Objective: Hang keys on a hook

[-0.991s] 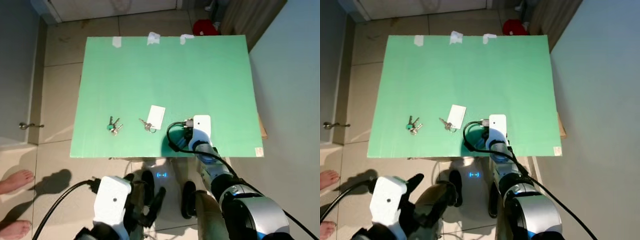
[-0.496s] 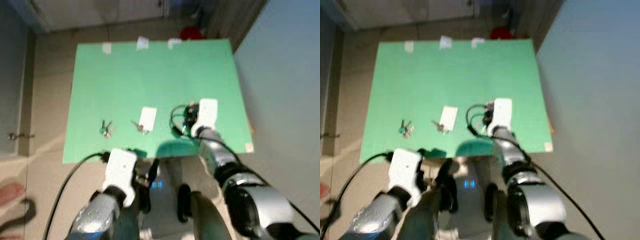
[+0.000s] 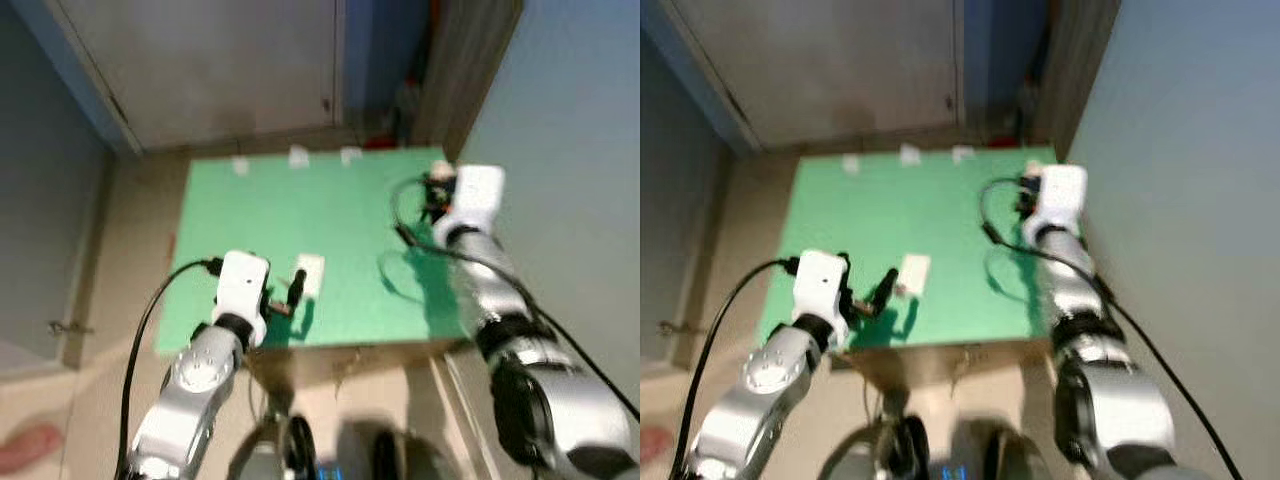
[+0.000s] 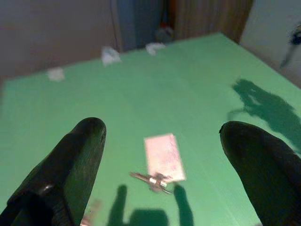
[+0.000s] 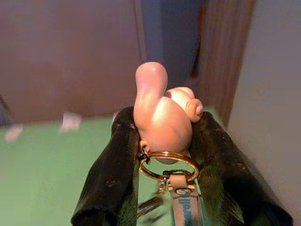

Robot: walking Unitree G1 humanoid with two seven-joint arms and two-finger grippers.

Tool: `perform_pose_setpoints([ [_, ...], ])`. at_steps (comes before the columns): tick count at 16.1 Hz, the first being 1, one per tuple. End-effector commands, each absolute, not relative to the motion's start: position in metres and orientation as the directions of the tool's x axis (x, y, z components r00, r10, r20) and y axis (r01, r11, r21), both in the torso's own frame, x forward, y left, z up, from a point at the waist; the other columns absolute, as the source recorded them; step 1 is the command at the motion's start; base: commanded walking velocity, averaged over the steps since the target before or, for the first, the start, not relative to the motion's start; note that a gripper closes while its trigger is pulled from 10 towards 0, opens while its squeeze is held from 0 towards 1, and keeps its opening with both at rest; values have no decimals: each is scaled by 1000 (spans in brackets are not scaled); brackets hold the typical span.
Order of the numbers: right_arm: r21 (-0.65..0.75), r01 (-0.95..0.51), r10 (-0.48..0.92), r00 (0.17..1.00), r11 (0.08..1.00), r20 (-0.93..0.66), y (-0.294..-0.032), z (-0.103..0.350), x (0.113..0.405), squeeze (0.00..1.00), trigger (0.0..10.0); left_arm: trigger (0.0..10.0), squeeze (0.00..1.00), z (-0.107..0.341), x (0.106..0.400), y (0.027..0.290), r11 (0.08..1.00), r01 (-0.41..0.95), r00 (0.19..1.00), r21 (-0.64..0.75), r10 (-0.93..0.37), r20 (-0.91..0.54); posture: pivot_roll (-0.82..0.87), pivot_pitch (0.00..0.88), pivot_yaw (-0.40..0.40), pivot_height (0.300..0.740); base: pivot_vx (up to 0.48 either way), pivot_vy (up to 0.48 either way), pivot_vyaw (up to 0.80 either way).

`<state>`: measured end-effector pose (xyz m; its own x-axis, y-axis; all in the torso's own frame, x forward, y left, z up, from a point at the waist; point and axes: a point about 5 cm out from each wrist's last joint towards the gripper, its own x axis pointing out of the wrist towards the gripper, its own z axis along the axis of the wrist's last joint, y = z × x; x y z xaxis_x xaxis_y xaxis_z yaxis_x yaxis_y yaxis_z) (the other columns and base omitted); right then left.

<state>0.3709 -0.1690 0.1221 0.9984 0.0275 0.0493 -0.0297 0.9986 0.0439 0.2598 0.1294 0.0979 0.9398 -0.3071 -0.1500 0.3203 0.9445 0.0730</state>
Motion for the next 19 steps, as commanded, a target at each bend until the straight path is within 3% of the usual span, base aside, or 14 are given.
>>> perform_pose_setpoints([
  [1, 67, -3, -2, 997, 998, 83, -179, 120, 364, 0, 0, 10000, 0, 101, 263, 139, 944, 316, 945, 98, -303, -124, -90, 0, 86, 740, 0, 0, 0],
  [6, 76, 94, -102, 990, 993, 100, -209, 89, 321, 0, 0, 10000, 0, 109, 263, 157, 957, 283, 959, 69, -281, -36, -124, 0, 111, 740, 0, 0, 0],
  [10, 48, -15, 11, 997, 999, 78, -187, 59, 276, 0, 0, 10000, 0, 111, 251, 141, 928, 366, 930, 75, -367, 1, -149, 0, 120, 740, 0, 0, 0],
  [12, 44, -65, 64, 998, 997, 25, -182, 42, 246, 0, 0, 10000, 0, 91, 228, 139, 897, 430, 903, 99, -427, -52, -170, 5, 127, 740, 0, 0, 0],
  [19, -9, -168, 167, 984, 986, -55, -201, 37, 225, 0, 0, 10000, 0, 81, 226, 151, 921, 377, 926, 95, -373, -58, -166, 14, 128, 740, 0, 0, 0],
])
